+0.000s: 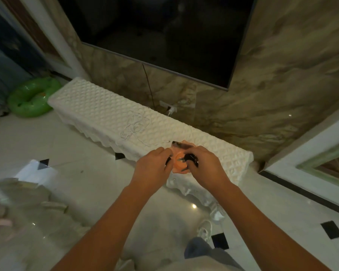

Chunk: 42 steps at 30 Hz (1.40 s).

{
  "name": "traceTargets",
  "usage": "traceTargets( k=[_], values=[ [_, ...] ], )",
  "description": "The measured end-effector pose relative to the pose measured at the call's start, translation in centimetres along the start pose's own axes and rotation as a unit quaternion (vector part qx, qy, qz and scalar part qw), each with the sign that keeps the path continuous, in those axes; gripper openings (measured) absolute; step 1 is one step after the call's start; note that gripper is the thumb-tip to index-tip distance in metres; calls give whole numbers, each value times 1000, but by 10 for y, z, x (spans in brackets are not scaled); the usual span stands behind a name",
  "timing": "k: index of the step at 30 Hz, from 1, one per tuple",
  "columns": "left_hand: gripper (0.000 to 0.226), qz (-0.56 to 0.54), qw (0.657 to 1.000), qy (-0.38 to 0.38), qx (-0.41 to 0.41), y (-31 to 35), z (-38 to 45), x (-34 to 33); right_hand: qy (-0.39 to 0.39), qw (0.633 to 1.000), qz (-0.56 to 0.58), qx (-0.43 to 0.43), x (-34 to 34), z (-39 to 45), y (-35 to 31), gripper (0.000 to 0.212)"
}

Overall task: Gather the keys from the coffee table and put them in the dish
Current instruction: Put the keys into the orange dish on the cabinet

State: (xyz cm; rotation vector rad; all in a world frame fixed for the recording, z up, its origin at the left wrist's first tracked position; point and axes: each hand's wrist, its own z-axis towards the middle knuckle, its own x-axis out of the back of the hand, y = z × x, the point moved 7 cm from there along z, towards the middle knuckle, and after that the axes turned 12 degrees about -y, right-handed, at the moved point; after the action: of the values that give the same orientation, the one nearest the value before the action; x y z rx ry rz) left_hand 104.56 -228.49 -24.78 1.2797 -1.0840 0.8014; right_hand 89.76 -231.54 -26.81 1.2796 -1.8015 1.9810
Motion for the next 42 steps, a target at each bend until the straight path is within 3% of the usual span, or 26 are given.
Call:
traceTargets(
  k=[14, 26, 30, 42],
  values=[
    [19, -31, 998, -59, 17, -31, 97, -14, -12, 997, -12, -80, 25, 84, 49, 27],
    [22, -64, 984, -153, -68, -100, 178, -41, 43, 980, -11, -193, 5, 148, 62, 22],
    [18, -68, 976, -187, -88, -114, 193, -56, 59, 971, -7, -230, -3, 156, 72, 22],
    [13, -71, 974, -197, -88, -122, 198, -93, 73, 964, 31, -255, -27, 160, 110, 25]
  ],
)
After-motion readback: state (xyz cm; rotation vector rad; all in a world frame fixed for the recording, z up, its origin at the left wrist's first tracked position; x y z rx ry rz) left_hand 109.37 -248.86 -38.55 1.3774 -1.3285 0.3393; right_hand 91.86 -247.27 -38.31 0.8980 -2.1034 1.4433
